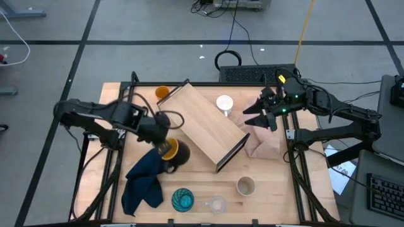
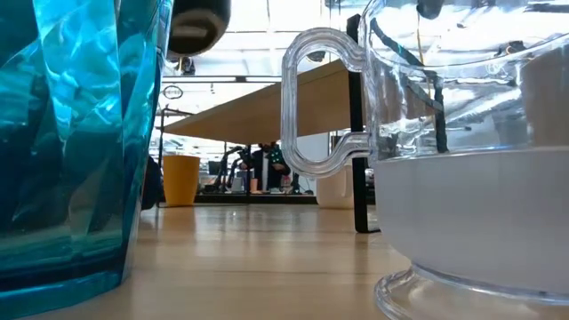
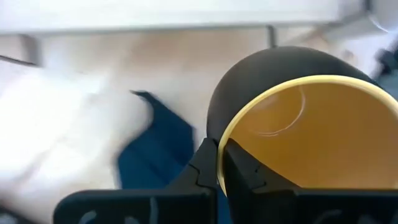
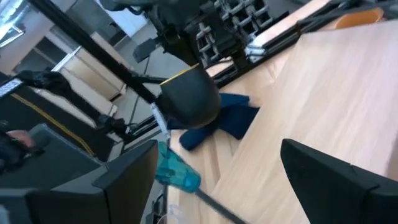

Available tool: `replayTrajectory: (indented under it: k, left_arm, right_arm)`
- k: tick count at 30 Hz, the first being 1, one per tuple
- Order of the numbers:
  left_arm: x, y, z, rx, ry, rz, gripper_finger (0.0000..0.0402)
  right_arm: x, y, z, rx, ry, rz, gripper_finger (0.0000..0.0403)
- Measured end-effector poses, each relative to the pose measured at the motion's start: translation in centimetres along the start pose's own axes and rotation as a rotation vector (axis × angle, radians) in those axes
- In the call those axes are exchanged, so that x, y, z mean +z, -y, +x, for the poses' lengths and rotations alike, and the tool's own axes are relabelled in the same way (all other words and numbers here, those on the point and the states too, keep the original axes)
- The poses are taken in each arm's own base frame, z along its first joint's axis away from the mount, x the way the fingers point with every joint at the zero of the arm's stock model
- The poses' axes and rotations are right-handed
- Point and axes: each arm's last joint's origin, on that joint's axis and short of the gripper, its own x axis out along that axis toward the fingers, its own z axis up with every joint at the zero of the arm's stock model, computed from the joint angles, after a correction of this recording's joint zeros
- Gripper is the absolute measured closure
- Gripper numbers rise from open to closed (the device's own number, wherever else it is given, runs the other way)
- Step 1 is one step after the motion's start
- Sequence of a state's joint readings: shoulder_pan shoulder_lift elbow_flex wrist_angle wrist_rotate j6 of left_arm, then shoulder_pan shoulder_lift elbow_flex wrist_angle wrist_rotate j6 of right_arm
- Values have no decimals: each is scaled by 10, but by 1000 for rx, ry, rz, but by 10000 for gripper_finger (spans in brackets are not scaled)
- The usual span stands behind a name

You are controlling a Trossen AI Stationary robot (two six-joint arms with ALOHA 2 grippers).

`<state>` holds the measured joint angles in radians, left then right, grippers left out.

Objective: Stack small to large cups/mugs on shelf
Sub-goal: Put the black mug on the shelf

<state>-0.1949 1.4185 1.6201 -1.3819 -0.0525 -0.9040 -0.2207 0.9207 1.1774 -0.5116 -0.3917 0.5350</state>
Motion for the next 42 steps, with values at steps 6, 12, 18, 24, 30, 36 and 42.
replayTrajectory:
  k: [6,12,18,24,30,36,42]
  left_arm:
    - [19,-13,-20,34,106,-24,396]
    - [36,-38,-19,167,145,-90,396]
    - [57,-65,-21,220,193,-226,396]
    - [72,-90,-20,233,159,-352,396]
    - [87,-116,-16,229,117,-477,396]
    - [99,-137,-8,195,28,-555,396]
    - [103,-150,-3,183,-46,-615,395]
  right_arm:
    - [4,-2,1,21,42,-20,71]
    - [5,-2,1,24,46,-22,71]
    - [6,0,3,-18,71,-54,71]
    - [9,2,11,-17,71,-57,71]
    - [8,5,21,-26,40,-55,71]
    - [6,7,38,-18,-6,-82,71]
    - [3,8,55,-5,-37,-86,71]
